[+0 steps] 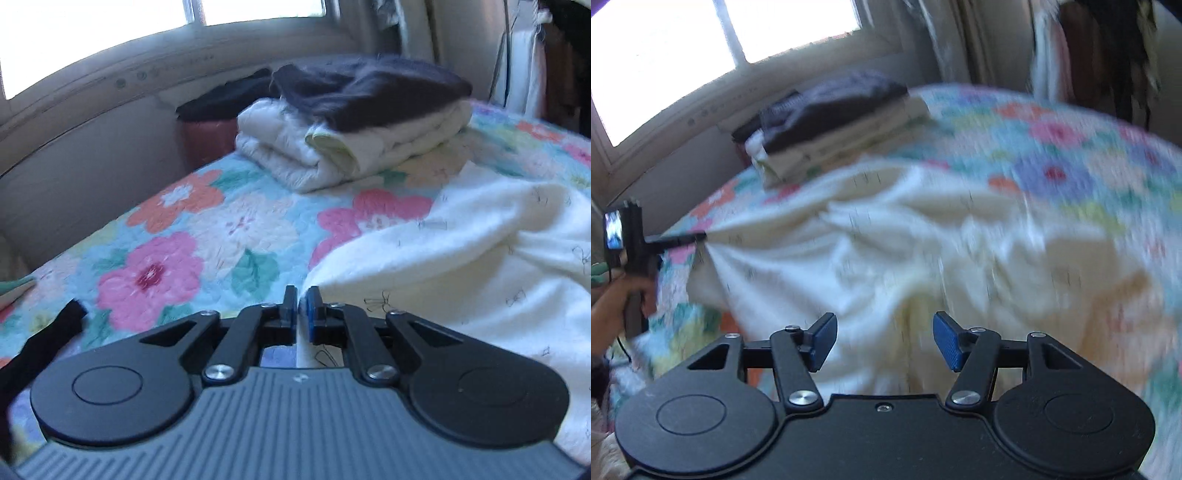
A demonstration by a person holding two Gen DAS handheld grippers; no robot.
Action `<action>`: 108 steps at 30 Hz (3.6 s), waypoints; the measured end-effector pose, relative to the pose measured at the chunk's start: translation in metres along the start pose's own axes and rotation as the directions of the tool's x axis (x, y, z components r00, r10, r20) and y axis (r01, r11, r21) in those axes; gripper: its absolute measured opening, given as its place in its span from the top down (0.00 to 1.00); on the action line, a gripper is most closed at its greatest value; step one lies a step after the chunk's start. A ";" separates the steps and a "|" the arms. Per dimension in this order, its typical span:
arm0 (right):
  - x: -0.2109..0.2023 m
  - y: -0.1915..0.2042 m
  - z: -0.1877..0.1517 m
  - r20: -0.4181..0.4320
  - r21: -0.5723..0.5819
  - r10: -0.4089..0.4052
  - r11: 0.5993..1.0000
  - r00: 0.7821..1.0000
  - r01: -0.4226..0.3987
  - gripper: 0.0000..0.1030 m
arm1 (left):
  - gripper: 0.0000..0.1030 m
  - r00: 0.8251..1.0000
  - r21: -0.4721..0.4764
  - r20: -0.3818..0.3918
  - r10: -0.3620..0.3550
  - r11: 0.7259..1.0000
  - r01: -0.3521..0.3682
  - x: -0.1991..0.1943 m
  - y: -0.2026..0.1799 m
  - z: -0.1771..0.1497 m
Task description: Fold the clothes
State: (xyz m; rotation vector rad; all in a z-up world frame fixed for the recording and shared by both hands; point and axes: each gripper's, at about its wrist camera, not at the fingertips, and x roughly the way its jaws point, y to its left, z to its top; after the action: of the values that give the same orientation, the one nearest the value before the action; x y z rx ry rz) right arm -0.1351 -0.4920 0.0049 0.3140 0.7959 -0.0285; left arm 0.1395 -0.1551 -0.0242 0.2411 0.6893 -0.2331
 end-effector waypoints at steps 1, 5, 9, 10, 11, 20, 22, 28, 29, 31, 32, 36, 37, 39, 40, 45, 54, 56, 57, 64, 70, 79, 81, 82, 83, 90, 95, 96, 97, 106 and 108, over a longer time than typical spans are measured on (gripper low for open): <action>0.001 -0.002 -0.009 -0.019 0.003 0.022 1.000 1.000 -0.022 0.39 | 0.85 0.999 0.021 -0.023 -0.034 0.999 0.034 -0.006 -0.006 -0.001; 0.010 0.000 -0.036 -0.070 -0.003 0.066 0.998 0.995 -0.066 0.39 | 0.47 0.991 0.087 -0.029 -0.130 0.987 0.132 -0.041 -0.027 -0.021; 0.031 0.002 -0.054 -0.078 -0.022 -0.010 1.000 0.997 0.008 0.38 | 0.47 0.987 0.125 -0.075 -0.142 0.981 0.151 -0.054 -0.034 -0.046; 0.036 0.002 -0.059 -0.080 -0.027 -0.029 0.999 0.996 0.027 0.38 | 0.45 0.987 0.122 -0.081 -0.138 0.982 0.147 -0.055 -0.032 -0.052; 0.040 0.000 -0.062 -0.075 -0.015 -0.055 0.998 0.996 0.054 0.37 | 0.42 0.987 0.118 -0.084 -0.134 0.983 0.144 -0.055 -0.029 -0.057; 0.063 -0.017 -0.067 -0.028 0.179 0.033 0.984 0.999 -0.028 0.37 | 0.38 0.975 0.054 -0.141 -0.170 0.982 0.179 -0.039 0.001 -0.074; 0.066 -0.011 -0.069 -0.001 0.123 -0.034 0.992 0.999 0.034 0.37 | 0.38 0.977 0.048 -0.142 -0.161 0.984 0.169 -0.036 0.001 -0.075; 0.066 -0.015 -0.072 0.011 0.130 -0.003 0.992 1.000 0.001 0.37 | 0.38 0.972 0.015 -0.153 -0.177 0.983 0.182 -0.029 0.000 -0.078; 0.066 -0.014 -0.072 0.011 0.124 -0.004 0.992 1.000 0.003 0.37 | 0.38 0.972 0.019 -0.156 -0.175 0.984 0.180 -0.029 -0.001 -0.078; 0.068 -0.014 -0.070 0.000 0.123 0.011 0.992 1.000 -0.011 0.37 | 0.38 0.972 0.029 -0.163 -0.171 0.984 0.178 -0.028 -0.003 -0.079; 0.068 -0.014 -0.070 -0.008 0.135 0.030 0.990 1.000 -0.029 0.37 | 0.38 0.972 0.035 -0.167 -0.168 0.984 0.176 -0.028 -0.004 -0.080; 0.069 -0.015 -0.070 -0.020 0.177 0.073 0.982 0.997 -0.068 0.37 | 0.37 0.971 0.070 -0.179 -0.158 0.983 0.172 -0.030 -0.008 -0.080; 0.070 -0.015 -0.070 -0.028 0.176 0.073 0.982 0.997 -0.067 0.37 | 0.36 0.971 0.082 -0.181 -0.158 0.981 0.175 -0.030 -0.009 -0.081; 0.071 -0.013 -0.071 -0.035 0.167 0.072 0.984 0.997 -0.065 0.37 | 0.35 0.969 0.102 -0.190 -0.158 0.978 0.180 -0.030 -0.012 -0.083; 0.072 -0.013 -0.071 -0.035 0.163 0.071 0.985 0.997 -0.065 0.37 | 0.34 0.968 0.106 -0.193 -0.160 0.977 0.183 -0.029 -0.013 -0.084; 0.074 -0.015 -0.072 -0.037 0.163 0.076 0.984 0.996 -0.069 0.37 | 0.34 0.965 0.106 -0.209 -0.160 0.977 0.185 -0.024 -0.018 -0.086; 0.087 -0.005 -0.068 -0.015 0.081 0.064 0.995 0.998 -0.062 0.48 | 0.14 0.977 0.114 -0.154 -0.145 0.980 0.163 -0.010 -0.026 -0.090; 0.087 0.000 -0.065 -0.046 0.060 0.062 0.996 0.997 -0.059 0.81 | 0.69 0.977 0.108 -0.136 -0.164 0.978 0.180 -0.010 -0.028 -0.092; 0.086 -0.001 -0.063 -0.072 0.078 0.063 0.995 0.995 -0.058 0.91 | 0.87 0.974 0.096 -0.142 -0.175 0.977 0.189 -0.011 -0.029 -0.091; 0.012 -0.002 -0.035 0.043 0.189 0.200 0.960 0.979 -0.205 0.93 | 0.95 0.990 0.203 0.070 -0.120 0.974 0.104 -0.070 -0.033 -0.069; -0.053 0.035 -0.033 0.055 0.251 0.489 0.837 0.871 -0.486 0.93 | 0.95 0.983 0.052 0.151 -0.104 0.994 0.097 -0.109 0.013 -0.041; -0.004 0.076 -0.083 -0.188 0.073 0.269 0.963 0.945 -0.259 0.93 | 0.91 0.992 0.085 -0.125 -0.034 0.995 0.045 -0.071 0.020 -0.083; 0.001 0.077 -0.085 -0.211 0.115 0.318 0.947 0.924 -0.300 0.93 | 0.88 0.993 0.115 -0.097 -0.061 0.991 0.072 -0.086 0.011 -0.087; 0.001 0.079 -0.084 -0.218 0.121 0.327 0.944 0.919 -0.307 0.93 | 0.82 0.993 0.131 -0.084 -0.080 0.987 0.090 -0.096 0.007 -0.087; -0.001 0.081 -0.083 -0.220 0.113 0.323 0.946 0.920 -0.305 0.93 | 0.73 0.991 0.141 -0.069 -0.115 0.982 0.124 -0.108 0.003 -0.086; -0.015 0.095 -0.072 -0.195 0.064 0.304 0.953 0.933 -0.297 0.93 | 0.46 0.875 0.199 -0.063 -0.480 0.853 0.482 -0.167 -0.024 -0.093; -0.017 0.090 -0.070 -0.195 0.099 0.330 0.944 0.924 -0.316 0.93 | 0.41 0.814 0.223 -0.113 -0.570 0.783 0.580 -0.177 -0.043 -0.108; -0.018 0.089 -0.070 -0.192 0.103 0.335 0.942 0.923 -0.320 0.93 | 0.40 0.805 0.239 -0.126 -0.580 0.769 0.592 -0.180 -0.047 -0.111; -0.020 0.088 -0.069 -0.192 0.104 0.346 0.938 0.918 -0.332 0.93 | 0.39 0.797 0.260 -0.140 -0.588 0.755 0.602 -0.183 -0.052 -0.114; -0.045 0.080 -0.065 -0.254 -0.123 0.316 0.927 0.914 -0.355 0.80 | 0.34 0.823 0.409 -0.172 -0.541 0.721 0.559 -0.193 -0.098 -0.125; -0.048 0.060 -0.053 -0.212 -0.105 0.265 0.951 0.941 -0.292 0.74 | 0.31 0.823 0.451 -0.176 -0.540 0.699 0.555 -0.193 -0.111 -0.127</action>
State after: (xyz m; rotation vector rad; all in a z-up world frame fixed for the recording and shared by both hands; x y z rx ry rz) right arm -0.1974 -0.4239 0.0201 0.3018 0.9373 0.3269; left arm -0.1131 -0.1970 -0.0094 0.5207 0.7121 -0.9963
